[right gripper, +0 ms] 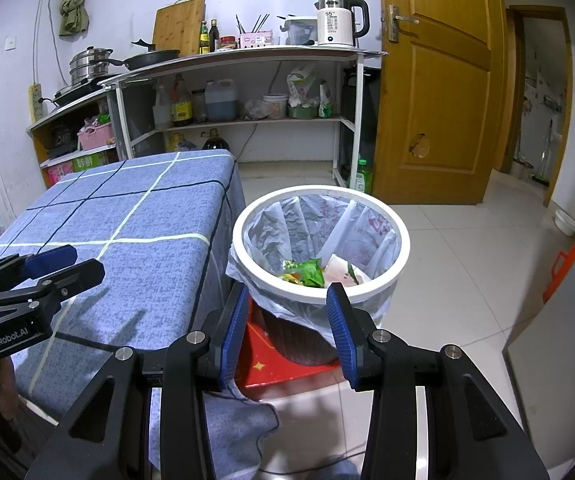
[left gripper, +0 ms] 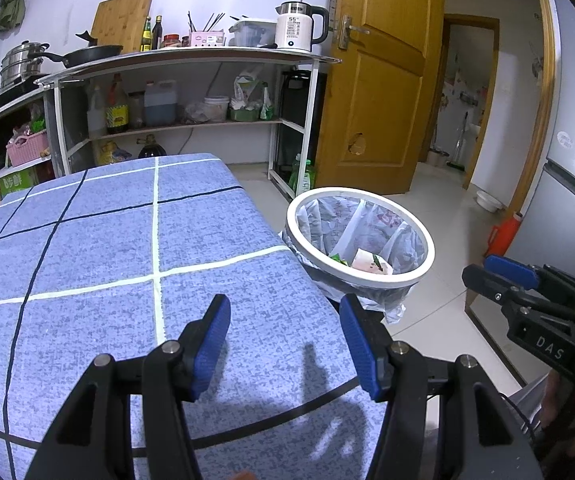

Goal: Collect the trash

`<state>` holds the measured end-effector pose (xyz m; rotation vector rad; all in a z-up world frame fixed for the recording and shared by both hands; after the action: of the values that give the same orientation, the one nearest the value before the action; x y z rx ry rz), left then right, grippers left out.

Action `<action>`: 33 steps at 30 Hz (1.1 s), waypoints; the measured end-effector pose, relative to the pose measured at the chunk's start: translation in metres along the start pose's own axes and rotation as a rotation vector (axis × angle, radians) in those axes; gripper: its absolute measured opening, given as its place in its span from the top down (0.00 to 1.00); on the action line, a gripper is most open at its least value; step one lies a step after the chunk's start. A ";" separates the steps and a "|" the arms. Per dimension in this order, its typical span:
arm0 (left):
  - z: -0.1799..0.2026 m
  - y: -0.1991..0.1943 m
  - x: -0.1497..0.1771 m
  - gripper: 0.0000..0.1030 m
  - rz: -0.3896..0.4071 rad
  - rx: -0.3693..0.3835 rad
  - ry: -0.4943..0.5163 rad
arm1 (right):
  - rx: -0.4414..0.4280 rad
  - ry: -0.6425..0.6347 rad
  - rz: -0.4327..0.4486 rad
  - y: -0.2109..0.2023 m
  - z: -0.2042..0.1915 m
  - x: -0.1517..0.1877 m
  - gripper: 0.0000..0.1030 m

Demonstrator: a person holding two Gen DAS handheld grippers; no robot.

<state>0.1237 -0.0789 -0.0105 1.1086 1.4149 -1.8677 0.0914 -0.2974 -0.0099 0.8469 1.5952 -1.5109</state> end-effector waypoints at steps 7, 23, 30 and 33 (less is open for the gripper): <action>0.001 0.000 0.000 0.43 0.002 -0.006 0.005 | 0.001 0.000 -0.002 0.000 0.000 0.000 0.60; 0.001 0.001 0.002 0.43 0.005 -0.012 0.011 | 0.001 -0.001 -0.004 0.001 0.000 0.001 0.60; 0.002 0.001 0.002 0.43 0.007 -0.014 0.015 | 0.001 -0.001 -0.003 0.001 0.000 0.001 0.60; 0.004 0.001 0.003 0.43 0.008 -0.014 0.020 | 0.001 -0.001 -0.003 0.000 0.000 0.001 0.60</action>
<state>0.1220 -0.0825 -0.0134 1.1277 1.4308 -1.8432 0.0916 -0.2976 -0.0106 0.8443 1.5953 -1.5143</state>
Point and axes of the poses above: each gripper's, at about its wrist camera, not at the fingertips, and y roughly the way its jaws point, z to its right, x to its underside, the point moved 3 cm from there along y, roughly the way its jaws point, and after that the axes turned 4 degrees about z, right-handed, at the moved point
